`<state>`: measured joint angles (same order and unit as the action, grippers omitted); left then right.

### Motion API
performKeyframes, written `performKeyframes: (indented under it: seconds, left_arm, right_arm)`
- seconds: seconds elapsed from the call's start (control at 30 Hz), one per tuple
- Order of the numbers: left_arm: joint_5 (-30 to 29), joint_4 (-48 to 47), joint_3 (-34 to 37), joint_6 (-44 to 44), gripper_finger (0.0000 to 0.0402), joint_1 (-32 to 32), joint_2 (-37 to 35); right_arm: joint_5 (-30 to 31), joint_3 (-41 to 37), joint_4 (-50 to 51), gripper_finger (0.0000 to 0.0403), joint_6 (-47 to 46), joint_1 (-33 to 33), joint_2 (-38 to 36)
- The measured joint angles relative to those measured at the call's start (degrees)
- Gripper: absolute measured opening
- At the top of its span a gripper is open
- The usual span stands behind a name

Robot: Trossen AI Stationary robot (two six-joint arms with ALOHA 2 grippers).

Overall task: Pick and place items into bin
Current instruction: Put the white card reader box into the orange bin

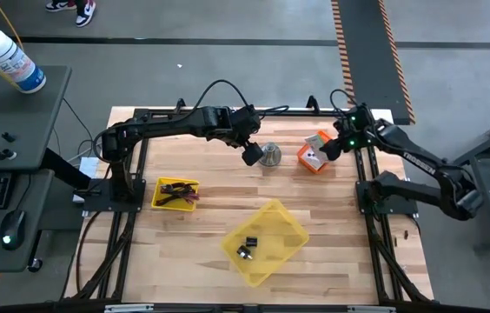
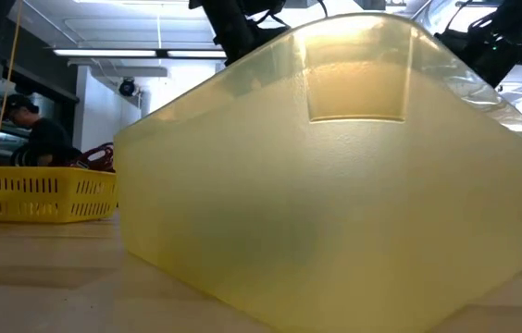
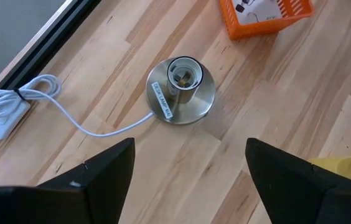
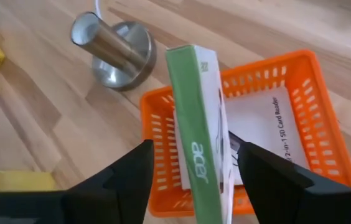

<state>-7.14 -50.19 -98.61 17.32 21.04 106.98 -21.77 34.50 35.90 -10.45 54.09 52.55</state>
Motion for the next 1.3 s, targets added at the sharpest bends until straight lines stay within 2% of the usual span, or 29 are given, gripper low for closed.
performKeyframes:
  seconds: [0.13, 0.23, 0.57, 0.77, 0.97, 1.1, 1.3]
  left_arm:
    - [0.0, 0.0, 0.0, 0.0, 0.0294, 0.0, 0.0]
    - [0.0, 0.0, 0.0, 0.0, 0.0294, 0.0, 0.0]
    - [0.0, 0.0, 0.0, -0.1, 0.0294, 0.0, 0.0]
    - [0.0, 0.0, 0.0, -0.1, 0.0294, 0.0, 0.0]
    - [0.0, 0.0, 0.0, -0.1, 0.0294, 0.0, 0.0]
    - [0.0, 0.0, 0.0, -0.1, 0.0294, 0.0, 0.0]
    - [-1.1, 0.0, 0.0, -0.1, 0.0294, 0.0, 0.0]
  right_arm:
    - [0.5, 0.0, -0.5, 0.0214, -0.1, -0.8, 2.0]
    - [1.3, 0.0, -0.6, 0.0188, -0.1, -1.1, 3.0]
    - [2.4, 0.0, -0.6, 0.0021, -0.1, -1.0, 3.3]
    - [2.4, 0.0, -0.5, 0.004, -1.7, -1.0, 2.9]
    - [3.4, 1.6, 1.9, 0.0018, -5.8, -1.0, -1.2]
    - [6.3, 2.5, 4.4, 0.0018, -12.8, -1.0, -6.9]
    - [12.3, -0.7, 4.9, 0.0023, -29.2, -1.0, -17.0]
